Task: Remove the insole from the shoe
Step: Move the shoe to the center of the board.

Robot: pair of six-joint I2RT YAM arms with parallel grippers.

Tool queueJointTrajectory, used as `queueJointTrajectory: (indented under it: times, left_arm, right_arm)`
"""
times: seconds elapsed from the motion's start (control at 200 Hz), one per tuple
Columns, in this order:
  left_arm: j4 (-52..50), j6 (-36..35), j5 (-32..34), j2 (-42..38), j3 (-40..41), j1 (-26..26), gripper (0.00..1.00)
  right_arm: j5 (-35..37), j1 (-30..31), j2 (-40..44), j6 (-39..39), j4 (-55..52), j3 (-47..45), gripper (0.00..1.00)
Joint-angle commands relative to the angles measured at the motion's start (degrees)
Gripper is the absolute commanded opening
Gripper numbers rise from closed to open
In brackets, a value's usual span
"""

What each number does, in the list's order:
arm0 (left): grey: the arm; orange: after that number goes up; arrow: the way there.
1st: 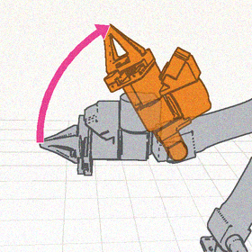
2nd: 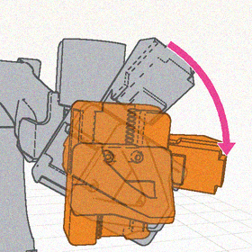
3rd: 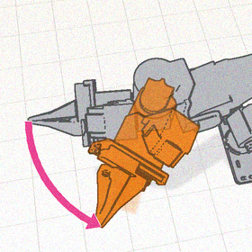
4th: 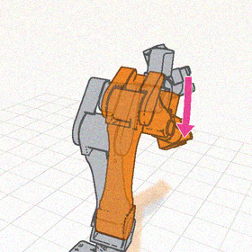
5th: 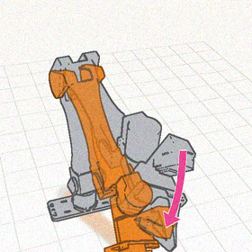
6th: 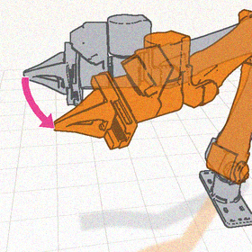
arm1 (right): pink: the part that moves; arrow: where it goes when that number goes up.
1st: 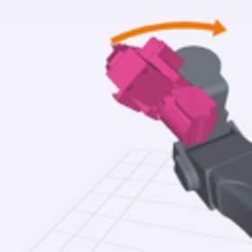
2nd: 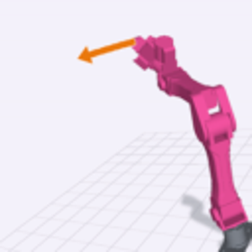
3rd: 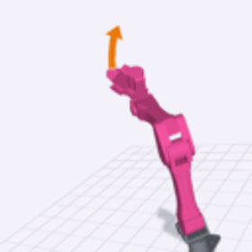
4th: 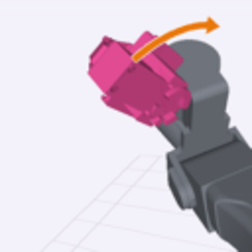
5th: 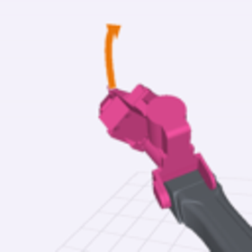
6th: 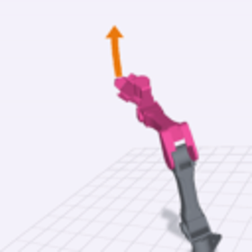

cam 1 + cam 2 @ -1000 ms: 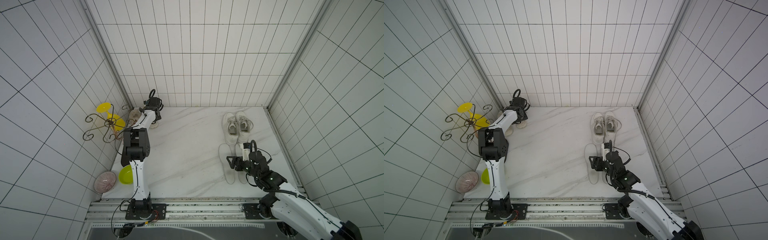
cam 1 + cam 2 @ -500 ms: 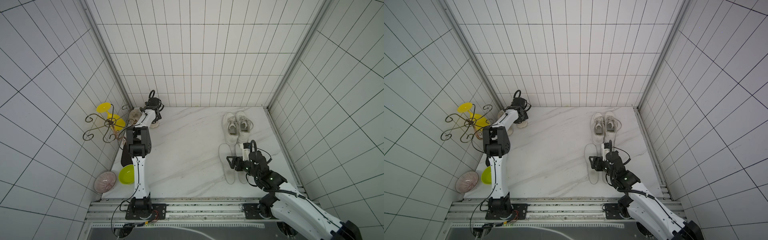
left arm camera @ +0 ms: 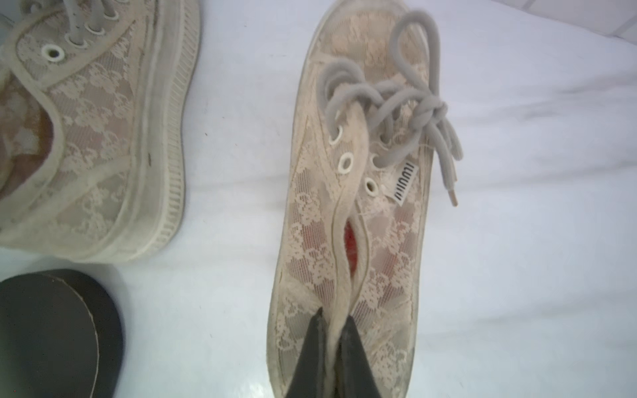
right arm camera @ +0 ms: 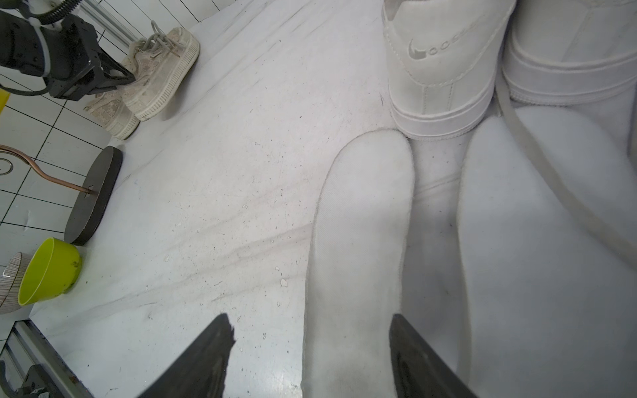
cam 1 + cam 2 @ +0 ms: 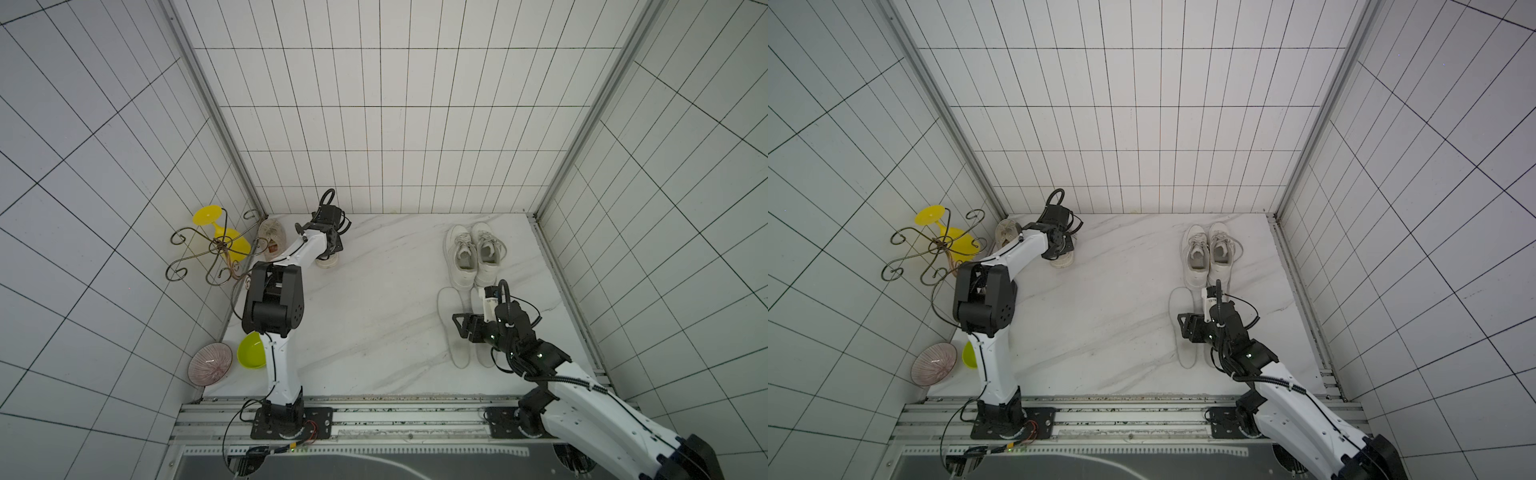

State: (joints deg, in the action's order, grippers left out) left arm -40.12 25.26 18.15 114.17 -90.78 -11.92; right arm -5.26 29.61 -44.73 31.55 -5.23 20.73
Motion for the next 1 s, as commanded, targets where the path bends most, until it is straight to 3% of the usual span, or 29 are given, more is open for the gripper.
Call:
queueJointTrajectory:
  times: [0.0, 0.24, 0.48, 0.65, 0.775, 0.89, 0.995]
  left_arm:
    - [3.6, 2.8, 1.8, -9.2, 8.8, -4.2, 0.00]
    - [8.6, 8.0, 0.2, -27.6, 29.8, -15.2, 0.00]
    - [7.1, 15.3, 2.7, -37.6, 38.9, -27.3, 0.00]
    - [10.2, 22.0, 0.2, -40.5, 43.6, -34.5, 0.00]
    - [14.6, 22.9, -4.7, -41.4, 46.0, -36.1, 0.16]
    - [15.3, 20.0, -8.0, -42.4, 45.5, -36.0, 0.36]
    - [12.9, 16.0, -6.4, -44.1, 44.0, -36.0, 0.47]
  right_arm:
    - [0.8, -0.3, -0.2, -0.3, 0.8, 1.4, 0.72]
    - [-0.2, -0.3, -3.1, -0.7, 3.2, 1.6, 0.72]
    - [-2.6, -0.3, -7.7, -0.3, 6.3, 2.6, 0.72]
    - [-3.4, -0.3, -10.7, 0.0, 7.8, 3.4, 0.72]
    - [-3.9, -0.2, -11.8, 0.2, 8.0, 3.8, 0.72]
    - [-3.9, -0.1, -12.2, 0.4, 8.0, 4.1, 0.72]
    - [-3.8, 0.2, -12.5, 0.6, 7.9, 4.1, 0.72]
